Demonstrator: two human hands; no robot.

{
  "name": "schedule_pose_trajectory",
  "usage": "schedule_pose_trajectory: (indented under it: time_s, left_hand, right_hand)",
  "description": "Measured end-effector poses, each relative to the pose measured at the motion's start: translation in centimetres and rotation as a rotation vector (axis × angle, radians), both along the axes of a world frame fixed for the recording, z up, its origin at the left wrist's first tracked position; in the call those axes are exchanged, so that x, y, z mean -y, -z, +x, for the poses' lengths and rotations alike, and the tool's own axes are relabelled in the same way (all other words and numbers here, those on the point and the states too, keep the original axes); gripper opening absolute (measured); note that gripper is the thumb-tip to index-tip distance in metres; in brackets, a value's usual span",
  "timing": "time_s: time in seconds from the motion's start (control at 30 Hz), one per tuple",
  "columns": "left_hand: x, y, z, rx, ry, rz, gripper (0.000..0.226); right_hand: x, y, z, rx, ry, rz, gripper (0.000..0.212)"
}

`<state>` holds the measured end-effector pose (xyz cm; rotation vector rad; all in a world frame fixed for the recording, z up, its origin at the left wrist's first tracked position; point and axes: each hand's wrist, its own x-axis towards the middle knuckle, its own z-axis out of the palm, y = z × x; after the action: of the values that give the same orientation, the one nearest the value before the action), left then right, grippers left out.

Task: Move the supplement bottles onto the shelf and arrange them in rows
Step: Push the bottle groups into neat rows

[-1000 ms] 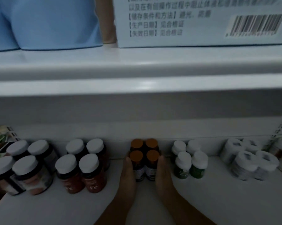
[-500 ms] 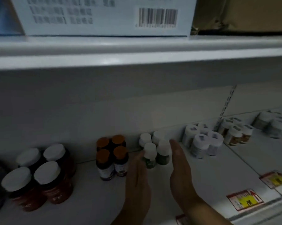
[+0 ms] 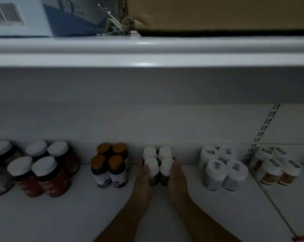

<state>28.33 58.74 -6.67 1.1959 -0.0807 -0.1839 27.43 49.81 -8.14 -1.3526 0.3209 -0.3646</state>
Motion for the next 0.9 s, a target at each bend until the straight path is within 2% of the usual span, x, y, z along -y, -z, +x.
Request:
schedule_pose_trajectory:
  time_s: [0.03, 0.07, 0.13, 0.17, 0.23, 0.3, 0.33, 0.4, 0.47, 0.53, 0.6, 0.77, 0.83, 0.9]
  left_hand:
    - [-0.2, 0.4, 0.0, 0.013, 0.024, 0.003, 0.094]
    - [-0.3, 0.3, -0.2, 0.001, 0.031, 0.01, 0.092]
    - [-0.3, 1.2, 0.2, -0.013, 0.034, 0.018, 0.064]
    - [-0.3, 1.5, 0.4, -0.01, 0.035, 0.013, 0.065]
    - [-0.3, 1.0, 0.4, -0.015, 0.04, 0.006, 0.08]
    - [-0.4, 0.6, 0.3, 0.024, -0.039, 0.102, 0.052]
    - [-0.6, 0.2, -0.1, 0.053, -0.114, 0.182, 0.042]
    - [-1.1, 0.1, -1.2, 0.165, -0.232, 0.341, 0.05]
    - [-1.1, -0.9, -3.6, 0.34, -0.291, 0.483, 0.067]
    - [-0.1, -1.5, -5.5, 0.492, -0.283, 0.447, 0.072]
    - [1.8, -2.5, -6.5, 0.572, -0.18, 0.37, 0.062]
    - [7.9, -1.1, -5.5, 0.377, 0.091, 0.318, 0.037]
    - [9.8, -0.3, -5.5, 0.307, 0.15, 0.319, 0.039]
    - [11.1, -0.1, -5.4, 0.276, 0.19, 0.407, 0.046]
  right_hand:
    - [0.0, 0.3, 0.1, 0.017, 0.01, -0.014, 0.032]
    - [0.0, 0.4, 0.1, 0.029, 0.017, -0.027, 0.035]
    - [-0.2, 0.4, 0.2, 0.035, 0.034, -0.052, 0.037]
    - [-0.2, 0.4, 0.2, 0.042, 0.048, -0.078, 0.037]
    - [-0.2, 0.4, 0.4, 0.023, 0.061, -0.123, 0.031]
    - [-0.3, 0.4, 0.1, 0.018, 0.065, -0.096, 0.03]
    - [-0.2, 0.5, -0.1, 0.015, 0.069, -0.083, 0.038]
    - [0.3, 0.3, -1.4, 0.016, 0.06, -0.121, 0.067]
    - [0.9, -0.4, -3.5, 0.048, 0.091, -0.219, 0.065]
    - [1.9, -1.4, -5.7, 0.127, 0.175, -0.362, 0.065]
    - [3.5, -2.9, -7.4, 0.211, 0.269, -0.476, 0.068]
    - [10.0, -3.8, -10.0, 0.182, 0.46, -0.362, 0.061]
    - [12.6, -3.2, -10.2, 0.123, 0.437, -0.284, 0.065]
    - [14.8, -2.7, -9.5, 0.052, 0.403, -0.166, 0.059]
